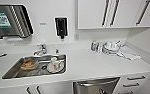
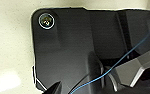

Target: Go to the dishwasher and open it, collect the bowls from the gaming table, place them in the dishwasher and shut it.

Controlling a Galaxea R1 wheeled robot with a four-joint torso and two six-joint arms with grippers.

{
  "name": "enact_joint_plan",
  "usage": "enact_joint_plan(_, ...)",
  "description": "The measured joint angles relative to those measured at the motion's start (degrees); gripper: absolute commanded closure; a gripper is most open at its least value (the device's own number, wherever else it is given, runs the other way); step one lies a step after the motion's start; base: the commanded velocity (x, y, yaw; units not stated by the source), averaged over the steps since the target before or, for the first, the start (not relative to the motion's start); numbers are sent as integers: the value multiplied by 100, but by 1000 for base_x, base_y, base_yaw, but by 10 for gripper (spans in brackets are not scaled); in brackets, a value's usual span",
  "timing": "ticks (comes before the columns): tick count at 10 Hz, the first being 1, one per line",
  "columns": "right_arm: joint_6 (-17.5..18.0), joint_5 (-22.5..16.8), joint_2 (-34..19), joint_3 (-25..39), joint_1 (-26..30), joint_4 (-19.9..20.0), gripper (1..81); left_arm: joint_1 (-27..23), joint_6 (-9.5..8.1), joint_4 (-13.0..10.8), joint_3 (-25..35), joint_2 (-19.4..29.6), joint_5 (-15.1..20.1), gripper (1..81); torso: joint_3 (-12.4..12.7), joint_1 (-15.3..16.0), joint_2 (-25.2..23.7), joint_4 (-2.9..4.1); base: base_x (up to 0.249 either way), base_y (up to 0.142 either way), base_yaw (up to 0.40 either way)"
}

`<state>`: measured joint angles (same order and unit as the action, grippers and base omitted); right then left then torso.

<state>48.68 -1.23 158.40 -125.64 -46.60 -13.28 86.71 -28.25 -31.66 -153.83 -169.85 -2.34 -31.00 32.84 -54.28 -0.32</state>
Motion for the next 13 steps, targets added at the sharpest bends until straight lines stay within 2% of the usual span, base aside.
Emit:
enact_joint_plan(2,-45,-41,-7,-38,-647,-122,10,-2,0,-1,-2,-29,2,10,0,0,0,0,0,0,0)
enact_joint_plan(7,-87,9,-9,-584,-2085,-1385,10,-5,2,-4,-2,-79,-24,10,0,0,0,0,0,0,0)
enact_joint_plan(10,-105,340,22,-1122,-2861,-2019,10,-2,24,-4,-2,-77,-72,10,2,0,-2,0,0,0,0)
enact_joint_plan(13,-107,914,155,-1475,-3438,-2465,10,0,450,-50,-2,-74,-221,10,2,0,-2,0,0,0,0)
